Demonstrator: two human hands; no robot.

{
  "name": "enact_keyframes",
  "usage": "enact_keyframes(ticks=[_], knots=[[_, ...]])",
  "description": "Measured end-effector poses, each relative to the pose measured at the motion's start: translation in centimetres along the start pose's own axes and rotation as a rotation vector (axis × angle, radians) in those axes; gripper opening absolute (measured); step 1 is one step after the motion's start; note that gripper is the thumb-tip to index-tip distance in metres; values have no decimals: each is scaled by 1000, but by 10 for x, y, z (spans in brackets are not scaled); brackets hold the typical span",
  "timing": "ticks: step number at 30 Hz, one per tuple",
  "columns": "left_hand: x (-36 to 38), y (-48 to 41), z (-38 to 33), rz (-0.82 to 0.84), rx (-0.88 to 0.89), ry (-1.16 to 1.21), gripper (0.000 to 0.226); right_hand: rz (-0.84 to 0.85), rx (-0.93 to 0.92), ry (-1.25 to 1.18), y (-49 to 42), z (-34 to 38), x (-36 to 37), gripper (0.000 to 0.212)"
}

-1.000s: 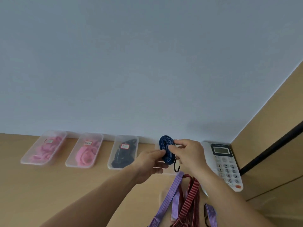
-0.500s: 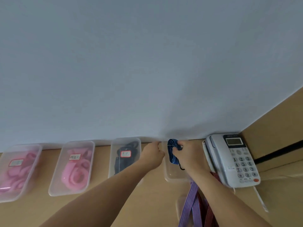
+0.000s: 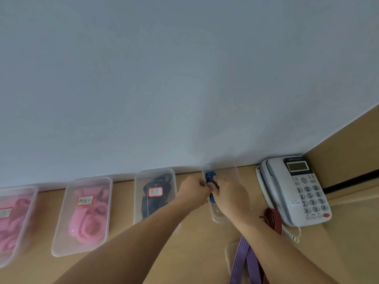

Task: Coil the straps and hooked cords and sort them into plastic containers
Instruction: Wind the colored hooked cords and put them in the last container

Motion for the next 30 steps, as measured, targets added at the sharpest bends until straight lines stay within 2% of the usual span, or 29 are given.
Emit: enact_keyframes(ticks=[11, 18, 19, 23, 28, 30], knots=[[-3, 3, -4, 26, -21, 5, 20, -21, 109, -296, -4, -7, 3, 28], [-4, 10, -4, 28, -12, 38, 23, -35, 149, -292, 0, -10, 3, 32], [-4, 9, -5, 24, 1, 26, 23, -38, 151, -293, 1, -9, 3, 32], [-4, 10, -7, -26, 48, -100, 50, -50, 144, -271, 1, -7, 0, 33], [-6, 17, -14, -103, 107, -222, 33, -87, 88, -279, 4, -10, -16, 23], [-8, 24, -19, -141, 151, -295, 40, -86, 19, -291, 8, -14, -26, 23]])
Point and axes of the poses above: each hand's wrist, its own y-axis away from the middle knuckle, its own x-axis out of the palm, z = x × y, the point moved 3 cm from there along -y, towards the middle knuckle, and after that the axes turned 7 degrees about -x, right-handed, at the moved point
